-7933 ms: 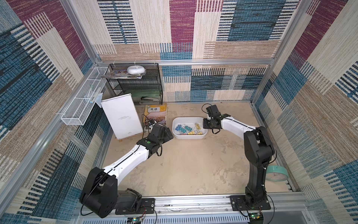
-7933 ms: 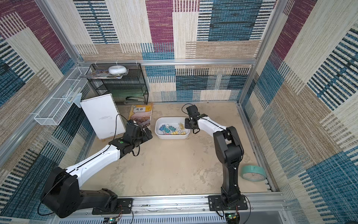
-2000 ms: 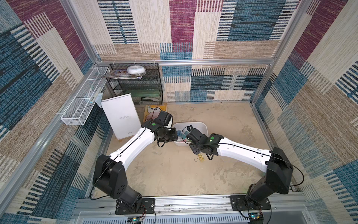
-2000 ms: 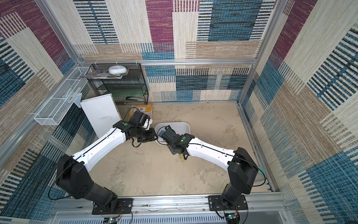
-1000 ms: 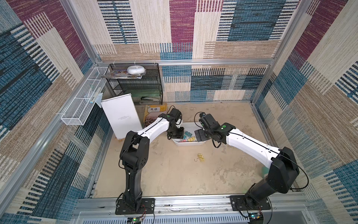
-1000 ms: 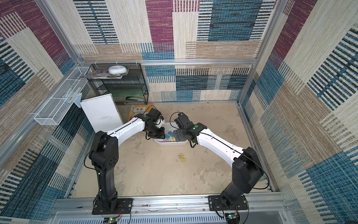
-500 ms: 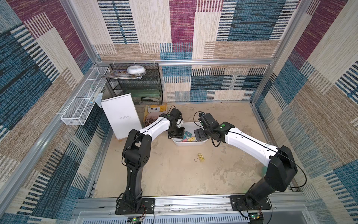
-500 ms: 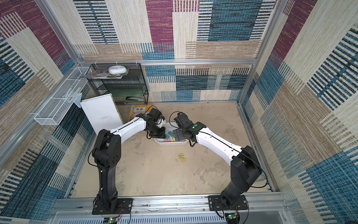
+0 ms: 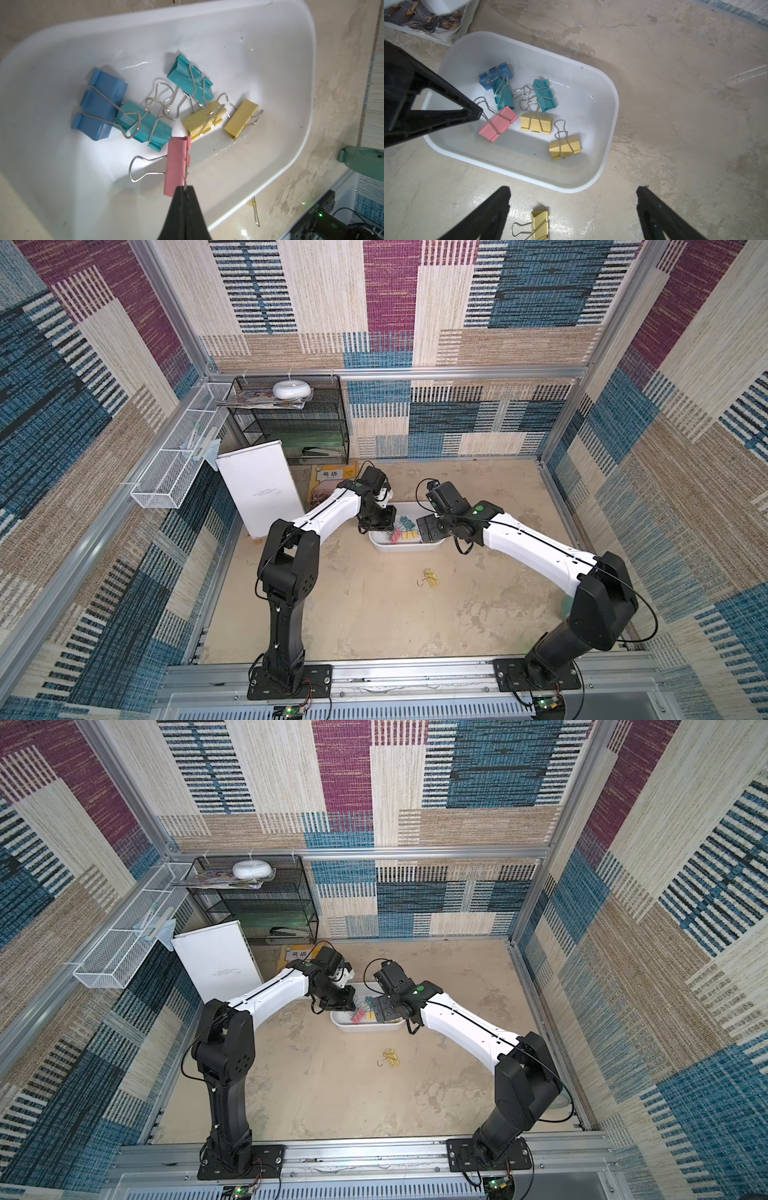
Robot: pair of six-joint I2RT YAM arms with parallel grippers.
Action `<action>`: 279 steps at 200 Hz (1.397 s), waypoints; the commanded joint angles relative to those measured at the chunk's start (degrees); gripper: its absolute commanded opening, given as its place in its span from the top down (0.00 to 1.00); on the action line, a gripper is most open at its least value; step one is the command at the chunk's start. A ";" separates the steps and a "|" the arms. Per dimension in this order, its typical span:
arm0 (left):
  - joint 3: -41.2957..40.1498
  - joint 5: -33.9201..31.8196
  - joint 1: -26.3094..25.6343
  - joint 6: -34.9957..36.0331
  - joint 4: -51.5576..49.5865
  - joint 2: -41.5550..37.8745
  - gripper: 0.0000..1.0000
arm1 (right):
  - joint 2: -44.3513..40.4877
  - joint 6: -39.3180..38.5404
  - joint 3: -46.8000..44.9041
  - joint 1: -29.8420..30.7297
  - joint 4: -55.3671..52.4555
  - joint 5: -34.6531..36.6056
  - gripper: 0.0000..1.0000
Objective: Take out the binder clips from the storage box
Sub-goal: Pick up the binder clip from the storage box, then place the binder clip at the center of the board.
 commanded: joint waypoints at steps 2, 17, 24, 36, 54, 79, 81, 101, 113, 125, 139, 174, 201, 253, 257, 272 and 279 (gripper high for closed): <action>0.64 3.04 0.38 -1.65 -0.16 -1.49 1.00 | 0.19 0.27 0.26 0.03 0.14 0.38 0.02; 0.65 4.64 0.70 -2.35 -0.14 -2.28 1.00 | 0.15 0.23 0.17 0.03 0.25 0.39 0.02; 0.64 5.33 0.83 -2.62 -0.17 -2.58 1.00 | 0.15 0.31 0.08 0.04 0.29 0.32 0.02; 0.32 6.48 1.07 -3.13 -0.24 -3.19 1.00 | 0.19 0.31 -0.09 0.04 0.47 0.24 0.02; -0.68 7.09 1.22 -3.41 -0.68 -4.59 1.00 | 0.19 0.42 -0.18 0.03 0.62 0.02 0.02; -3.20 9.24 1.19 -3.11 -1.70 -7.74 1.00 | 0.16 0.34 -0.36 0.03 1.08 -0.57 0.02; -3.51 9.28 1.18 -3.09 -1.78 -8.07 1.00 | 0.14 0.32 -0.36 -0.02 1.15 -0.62 0.02; -7.24 9.92 1.17 -3.09 -1.91 -11.73 1.00 | 0.28 0.29 -0.36 0.03 1.54 -1.25 0.02; -9.99 10.16 1.09 -3.18 -1.92 -14.10 1.00 | 0.46 0.31 -0.36 0.03 1.74 -1.66 0.01; -12.91 10.21 0.96 -3.22 -1.88 -16.36 1.00 | 0.56 0.36 -0.44 0.00 1.94 -1.95 0.01; -16.33 10.26 0.44 -3.39 -1.87 -18.96 1.00 | 0.72 0.42 -0.53 0.03 2.14 -2.44 0.01; -24.27 8.15 -1.95 -3.55 -1.38 -23.91 1.00 | 1.05 0.62 -0.71 -0.02 2.49 -3.63 0.01; -29.90 8.08 -3.32 -5.85 2.44 -26.04 1.00 | 1.24 0.95 -0.67 0.00 2.40 -4.54 0.01; -33.24 8.06 -6.02 -9.02 9.90 -24.04 1.00 | -0.05 1.46 -1.62 0.15 1.70 -4.34 0.01; -33.20 8.06 -6.11 -9.06 10.30 -23.70 1.00 | -0.15 1.51 -1.74 0.20 1.70 -4.33 0.01; -32.71 8.06 -6.45 -9.06 11.27 -21.96 1.00 | -0.38 1.69 -2.09 0.28 1.40 -4.59 0.01; -32.38 8.06 -6.55 -9.00 11.66 -21.03 1.00 | -0.41 1.64 -2.20 0.29 1.35 -4.61 0.01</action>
